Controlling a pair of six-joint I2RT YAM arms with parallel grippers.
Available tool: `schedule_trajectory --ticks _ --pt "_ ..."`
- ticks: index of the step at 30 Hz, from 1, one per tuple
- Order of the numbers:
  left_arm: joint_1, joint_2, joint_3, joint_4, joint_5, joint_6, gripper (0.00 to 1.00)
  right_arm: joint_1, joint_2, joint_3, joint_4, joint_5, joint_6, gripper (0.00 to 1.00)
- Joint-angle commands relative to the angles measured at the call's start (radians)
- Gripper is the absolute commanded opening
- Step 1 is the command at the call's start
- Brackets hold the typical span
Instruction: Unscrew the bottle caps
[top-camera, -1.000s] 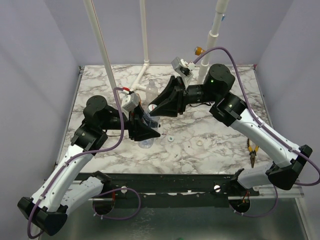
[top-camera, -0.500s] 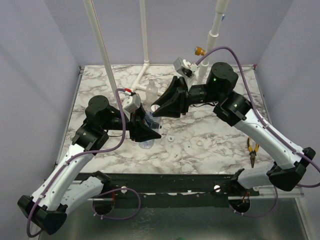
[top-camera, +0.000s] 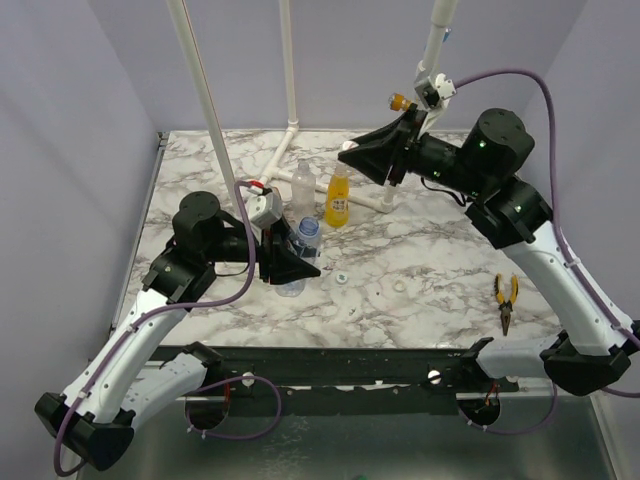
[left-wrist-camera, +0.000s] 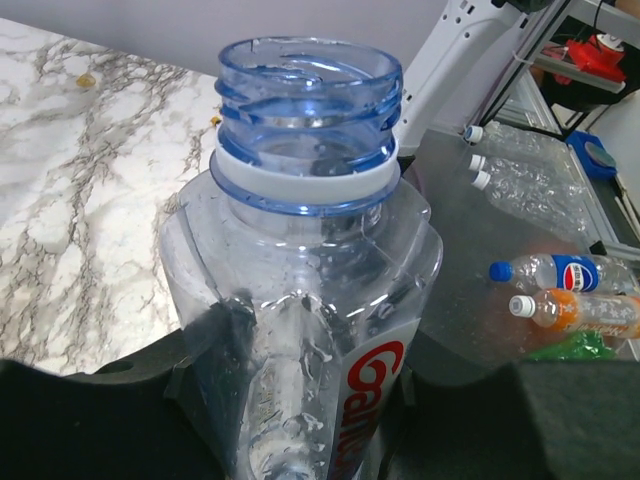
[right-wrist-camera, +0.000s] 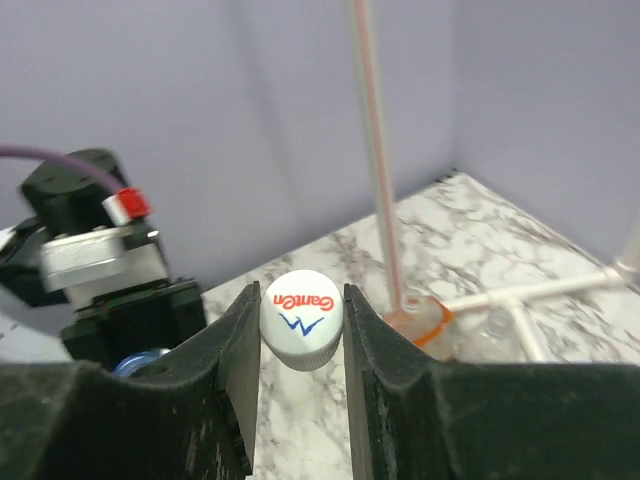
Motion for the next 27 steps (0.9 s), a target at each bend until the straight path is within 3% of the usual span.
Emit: schedule_trajectory --ticks 1,9,16,20,23,27 --pt "0.003 -0.025 -0.013 -0.031 -0.047 0.066 0.16 -0.042 -0.008 -0.061 -0.134 0.279 0.043 0.01" --pt "0.003 -0.061 -0.014 -0.034 -0.171 0.130 0.16 -0.103 -0.128 -0.540 -0.071 0.439 0.158 0.01" --pt "0.003 -0.043 0.048 0.003 -0.240 0.131 0.17 -0.115 -0.182 -0.796 -0.032 0.518 0.307 0.01" --pt "0.002 -0.040 0.032 0.017 -0.222 0.094 0.17 -0.116 -0.169 -0.921 0.015 0.517 0.393 0.01" --pt "0.003 -0.052 0.007 0.019 -0.220 0.082 0.17 -0.117 -0.151 -1.004 0.104 0.395 0.415 0.07" --pt "0.003 -0.060 -0.002 0.019 -0.222 0.084 0.17 -0.117 -0.108 -1.062 0.087 0.390 0.465 0.06"
